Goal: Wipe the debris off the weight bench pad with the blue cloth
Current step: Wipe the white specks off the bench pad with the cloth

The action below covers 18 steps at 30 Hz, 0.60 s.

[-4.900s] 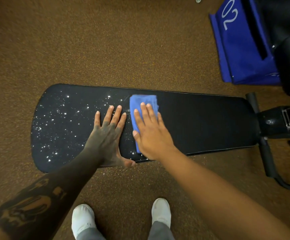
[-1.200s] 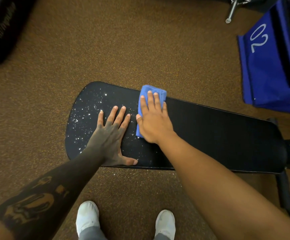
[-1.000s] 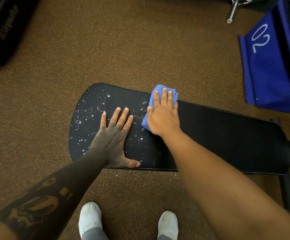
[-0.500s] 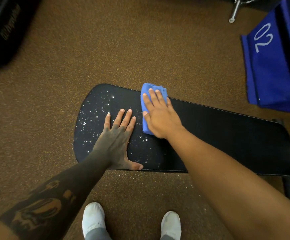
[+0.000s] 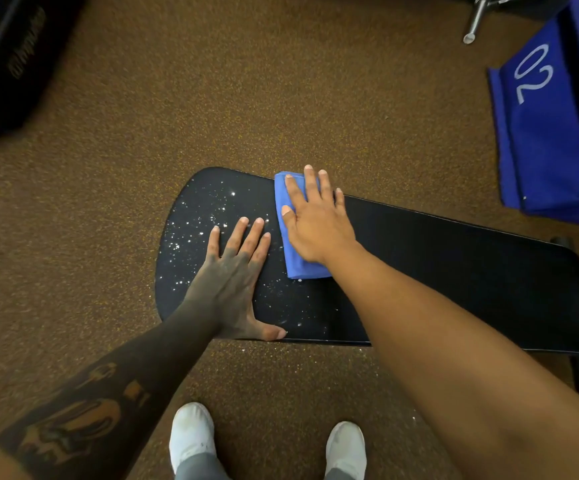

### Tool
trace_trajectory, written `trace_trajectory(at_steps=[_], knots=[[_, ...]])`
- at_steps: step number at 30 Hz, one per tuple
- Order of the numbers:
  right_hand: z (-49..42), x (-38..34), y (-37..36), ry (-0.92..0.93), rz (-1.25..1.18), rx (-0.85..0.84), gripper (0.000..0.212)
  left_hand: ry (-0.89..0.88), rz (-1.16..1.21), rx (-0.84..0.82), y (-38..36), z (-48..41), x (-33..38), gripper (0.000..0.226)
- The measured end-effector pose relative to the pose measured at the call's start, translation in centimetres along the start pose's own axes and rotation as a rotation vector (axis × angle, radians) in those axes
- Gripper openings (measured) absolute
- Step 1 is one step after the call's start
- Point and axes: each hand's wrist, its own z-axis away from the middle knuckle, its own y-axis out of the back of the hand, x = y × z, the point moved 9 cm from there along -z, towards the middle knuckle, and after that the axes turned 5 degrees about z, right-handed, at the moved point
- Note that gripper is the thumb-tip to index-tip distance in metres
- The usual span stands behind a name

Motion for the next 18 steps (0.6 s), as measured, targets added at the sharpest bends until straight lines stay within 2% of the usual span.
trace_trajectory(at_steps=[3, 7, 13, 18], knots=[[1.3, 0.1, -0.7, -0.015, 0.010, 0.021, 0.061, 0.003, -0.017, -0.007, -0.3, 0.1, -0.3, 0.154], [4.7, -0.7, -1.6, 0.080, 0.062, 0.032, 0.064, 0.003, -0.017, 0.001, -0.4, 0.0, -0.4, 0.155], [1.7, 0.7, -0.7, -0.080, -0.005, 0.043, 0.065, 0.003, -0.026, -0.019, -0.5, -0.1, -0.4, 0.157], [5.2, 0.0, -1.6, 0.075, 0.019, 0.012, 0.068, 0.008, -0.022, -0.024, -0.3, 0.1, -0.3, 0.157]])
